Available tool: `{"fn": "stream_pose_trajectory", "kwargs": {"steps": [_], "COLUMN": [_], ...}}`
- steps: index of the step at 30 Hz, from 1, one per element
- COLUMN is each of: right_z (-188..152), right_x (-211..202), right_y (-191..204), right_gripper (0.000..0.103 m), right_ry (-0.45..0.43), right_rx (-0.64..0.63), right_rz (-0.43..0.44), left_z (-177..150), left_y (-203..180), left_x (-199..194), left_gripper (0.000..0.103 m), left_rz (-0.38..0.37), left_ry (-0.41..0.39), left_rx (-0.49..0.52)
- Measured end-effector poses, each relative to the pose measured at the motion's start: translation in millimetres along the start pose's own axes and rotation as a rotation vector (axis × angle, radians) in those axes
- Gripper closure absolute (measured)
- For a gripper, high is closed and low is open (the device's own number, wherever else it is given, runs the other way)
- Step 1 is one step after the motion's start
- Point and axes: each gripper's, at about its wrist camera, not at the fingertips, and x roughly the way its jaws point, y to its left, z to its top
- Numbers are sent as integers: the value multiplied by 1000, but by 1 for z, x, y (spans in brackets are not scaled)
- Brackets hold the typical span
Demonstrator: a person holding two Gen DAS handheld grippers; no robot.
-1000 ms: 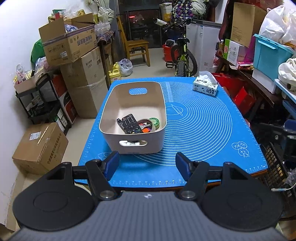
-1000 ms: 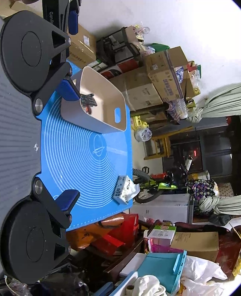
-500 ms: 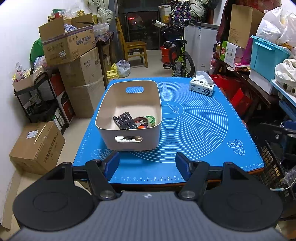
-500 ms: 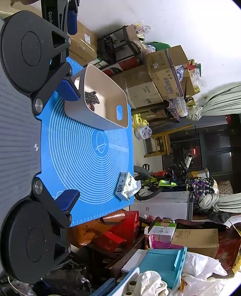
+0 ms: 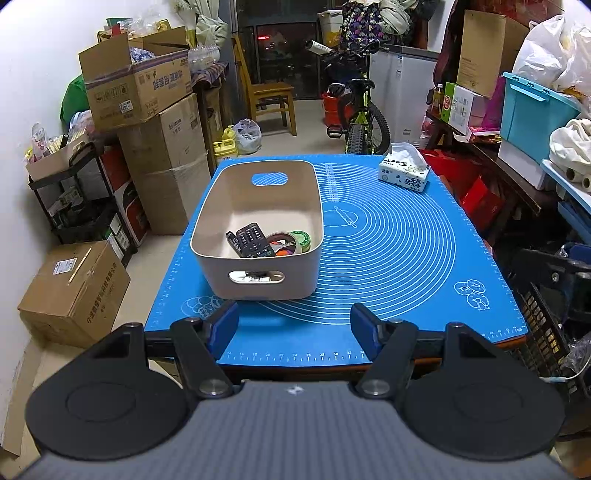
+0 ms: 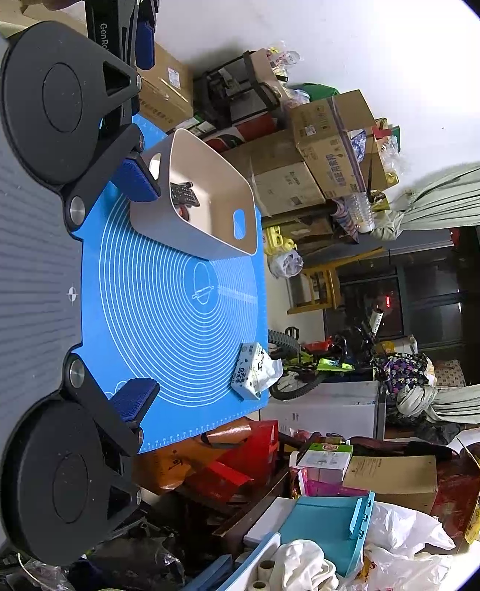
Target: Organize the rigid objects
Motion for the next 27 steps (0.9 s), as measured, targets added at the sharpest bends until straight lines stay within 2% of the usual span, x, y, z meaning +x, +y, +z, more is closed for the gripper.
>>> {"fn": "stream_pose_trajectory", "kwargs": {"steps": [27], "right_z": [1], "right_x": [0], "right_y": [-2], "right_gripper": [2], "right_ry": [2], "right_rx": [1], "right_rz": [1], "left_z": [-2], "left_y": [3], "left_x": [0], "left_gripper": [35], "left_rz": [-1], "left_ry": [0], "left_rx": [-1]}}
